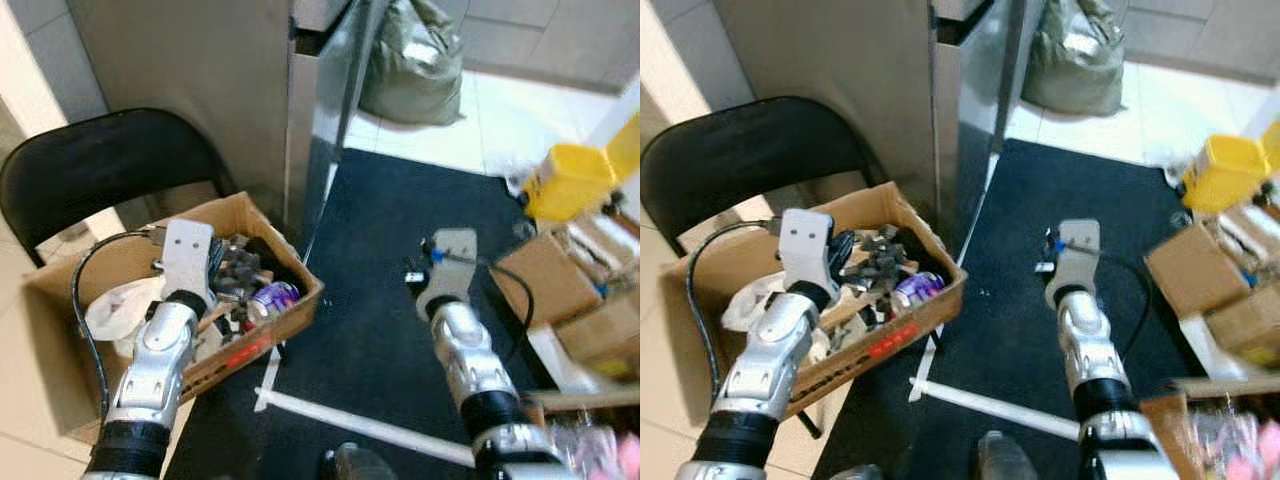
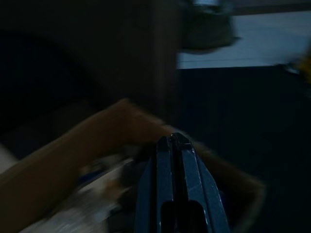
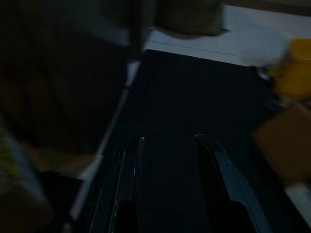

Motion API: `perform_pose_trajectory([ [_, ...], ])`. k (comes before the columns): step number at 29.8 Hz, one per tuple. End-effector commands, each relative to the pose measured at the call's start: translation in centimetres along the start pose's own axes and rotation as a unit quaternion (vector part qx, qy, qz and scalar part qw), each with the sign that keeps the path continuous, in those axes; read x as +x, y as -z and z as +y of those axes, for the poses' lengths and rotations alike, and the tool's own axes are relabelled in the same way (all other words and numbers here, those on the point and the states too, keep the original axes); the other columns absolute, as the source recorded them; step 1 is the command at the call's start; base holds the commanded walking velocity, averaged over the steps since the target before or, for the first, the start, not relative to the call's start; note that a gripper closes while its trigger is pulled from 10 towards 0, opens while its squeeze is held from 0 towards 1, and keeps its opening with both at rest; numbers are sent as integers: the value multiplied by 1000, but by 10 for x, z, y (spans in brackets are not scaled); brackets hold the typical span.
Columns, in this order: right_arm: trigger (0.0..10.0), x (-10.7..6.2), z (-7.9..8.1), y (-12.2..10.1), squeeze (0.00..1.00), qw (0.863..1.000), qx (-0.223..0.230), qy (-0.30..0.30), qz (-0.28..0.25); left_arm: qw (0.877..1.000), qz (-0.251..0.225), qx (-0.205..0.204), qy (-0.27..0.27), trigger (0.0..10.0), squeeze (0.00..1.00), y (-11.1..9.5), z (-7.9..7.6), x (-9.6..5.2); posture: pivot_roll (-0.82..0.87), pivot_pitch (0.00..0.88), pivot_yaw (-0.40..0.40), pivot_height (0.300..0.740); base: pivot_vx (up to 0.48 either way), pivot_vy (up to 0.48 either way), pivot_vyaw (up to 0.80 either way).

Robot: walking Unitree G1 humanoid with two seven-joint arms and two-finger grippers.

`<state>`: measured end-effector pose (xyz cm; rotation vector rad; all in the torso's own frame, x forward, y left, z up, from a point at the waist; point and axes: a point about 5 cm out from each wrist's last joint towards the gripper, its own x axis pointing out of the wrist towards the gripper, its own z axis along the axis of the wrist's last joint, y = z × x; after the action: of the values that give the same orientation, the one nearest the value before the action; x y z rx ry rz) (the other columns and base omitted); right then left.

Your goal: Picking trash to rubbish bin

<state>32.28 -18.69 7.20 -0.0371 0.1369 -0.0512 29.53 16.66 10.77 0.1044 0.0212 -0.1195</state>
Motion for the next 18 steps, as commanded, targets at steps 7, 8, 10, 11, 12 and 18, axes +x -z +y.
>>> perform_pose_trajectory([
  [7, 10000, -6, -4, 20, 0, 999, -7, 19, 46, 999, 39, 22, -15, 10000, 0, 13, 7, -4, 64, 61, -25, 740, 0, 0, -800],
  [8, 10000, -6, -4, 20, 0, 999, -7, 19, 46, 999, 39, 22, -15, 10000, 0, 13, 7, -4, 64, 61, -25, 740, 0, 0, -800],
  [10, 10000, -7, -3, 23, 0, 998, -8, 20, 53, 999, 40, 23, -16, 10000, 0, 14, 7, -5, 66, 62, -21, 740, 0, 0, -800],
  [11, 10000, -7, -3, 24, 0, 998, -8, 20, 54, 999, 40, 23, -16, 10000, 0, 14, 7, -5, 66, 62, -21, 740, 0, 0, -800],
  [12, 10000, -8, -2, 25, 0, 998, -8, 21, 57, 999, 42, 25, -18, 10000, 0, 15, 8, -5, 68, 62, -19, 740, 0, 0, -800],
  [18, 10000, -11, 1, 31, 0, 998, -7, 21, 67, 998, 49, 32, -24, 10000, 0, 16, 10, -5, 70, 62, -18, 740, 0, 0, -800],
])
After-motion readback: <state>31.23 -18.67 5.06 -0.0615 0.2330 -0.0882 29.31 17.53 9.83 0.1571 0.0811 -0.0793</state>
